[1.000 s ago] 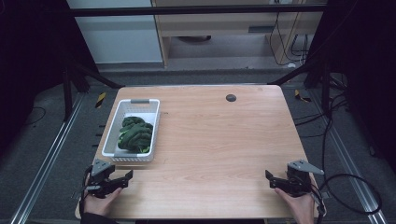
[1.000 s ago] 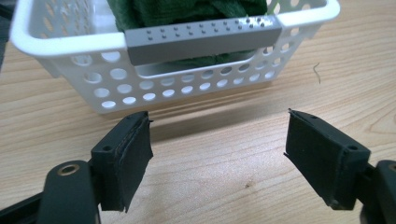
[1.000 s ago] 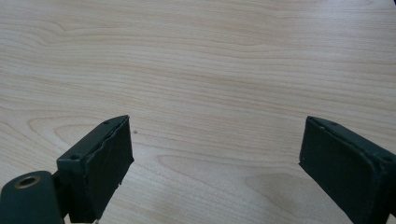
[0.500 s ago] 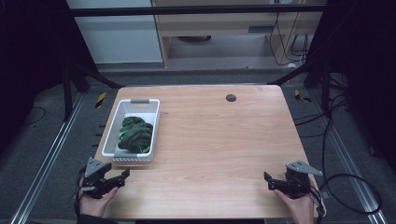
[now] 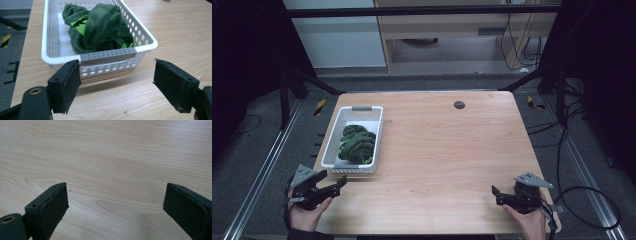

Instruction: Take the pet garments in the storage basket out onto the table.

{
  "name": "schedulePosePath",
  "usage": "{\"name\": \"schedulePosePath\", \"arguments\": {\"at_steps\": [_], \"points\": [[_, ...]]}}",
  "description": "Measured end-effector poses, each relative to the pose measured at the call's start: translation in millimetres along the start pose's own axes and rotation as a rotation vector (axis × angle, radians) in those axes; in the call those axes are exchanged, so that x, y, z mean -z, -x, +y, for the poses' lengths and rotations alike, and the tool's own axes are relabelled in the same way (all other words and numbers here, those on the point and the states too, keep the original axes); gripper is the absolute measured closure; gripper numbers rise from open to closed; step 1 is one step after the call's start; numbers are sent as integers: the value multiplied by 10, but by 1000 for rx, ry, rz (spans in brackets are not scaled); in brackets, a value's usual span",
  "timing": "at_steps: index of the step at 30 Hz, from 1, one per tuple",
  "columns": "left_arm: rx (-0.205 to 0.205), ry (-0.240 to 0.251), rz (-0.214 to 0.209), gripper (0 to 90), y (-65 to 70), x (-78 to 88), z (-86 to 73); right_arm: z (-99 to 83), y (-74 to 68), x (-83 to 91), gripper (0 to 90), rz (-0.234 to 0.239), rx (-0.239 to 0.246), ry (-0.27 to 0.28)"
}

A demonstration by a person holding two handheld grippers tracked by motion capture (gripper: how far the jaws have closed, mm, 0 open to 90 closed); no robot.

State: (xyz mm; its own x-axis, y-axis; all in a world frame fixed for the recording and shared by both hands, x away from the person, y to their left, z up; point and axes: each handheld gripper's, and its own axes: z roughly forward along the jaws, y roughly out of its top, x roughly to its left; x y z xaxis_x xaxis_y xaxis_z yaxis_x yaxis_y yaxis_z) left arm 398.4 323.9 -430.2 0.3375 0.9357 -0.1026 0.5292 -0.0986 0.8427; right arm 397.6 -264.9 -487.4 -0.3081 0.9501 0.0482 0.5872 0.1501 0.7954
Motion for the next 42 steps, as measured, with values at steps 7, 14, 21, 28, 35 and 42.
{"name": "schedulePosePath", "arguments": {"at_steps": [7, 14, 21, 28, 35, 42], "points": [[1, 3, -4, 194, -40, 23, 102, -8, 11, -7, 52, -8, 0, -6], [-16, 3, -14, 189, -43, 50, 212, -6, 14, -9, 48, 7, -9, -9], [-28, -11, -33, 182, -64, 7, 347, -6, 25, -6, 49, -9, -1, 0], [-37, -13, -37, 177, -74, -40, 496, -6, 41, -2, 52, -20, -3, 1], [-41, -29, -43, 178, -103, -109, 586, -6, 29, -19, 49, -16, 4, -10], [-70, -52, -37, 178, -84, -203, 710, -3, 26, -24, 46, -14, 10, -11]]}}
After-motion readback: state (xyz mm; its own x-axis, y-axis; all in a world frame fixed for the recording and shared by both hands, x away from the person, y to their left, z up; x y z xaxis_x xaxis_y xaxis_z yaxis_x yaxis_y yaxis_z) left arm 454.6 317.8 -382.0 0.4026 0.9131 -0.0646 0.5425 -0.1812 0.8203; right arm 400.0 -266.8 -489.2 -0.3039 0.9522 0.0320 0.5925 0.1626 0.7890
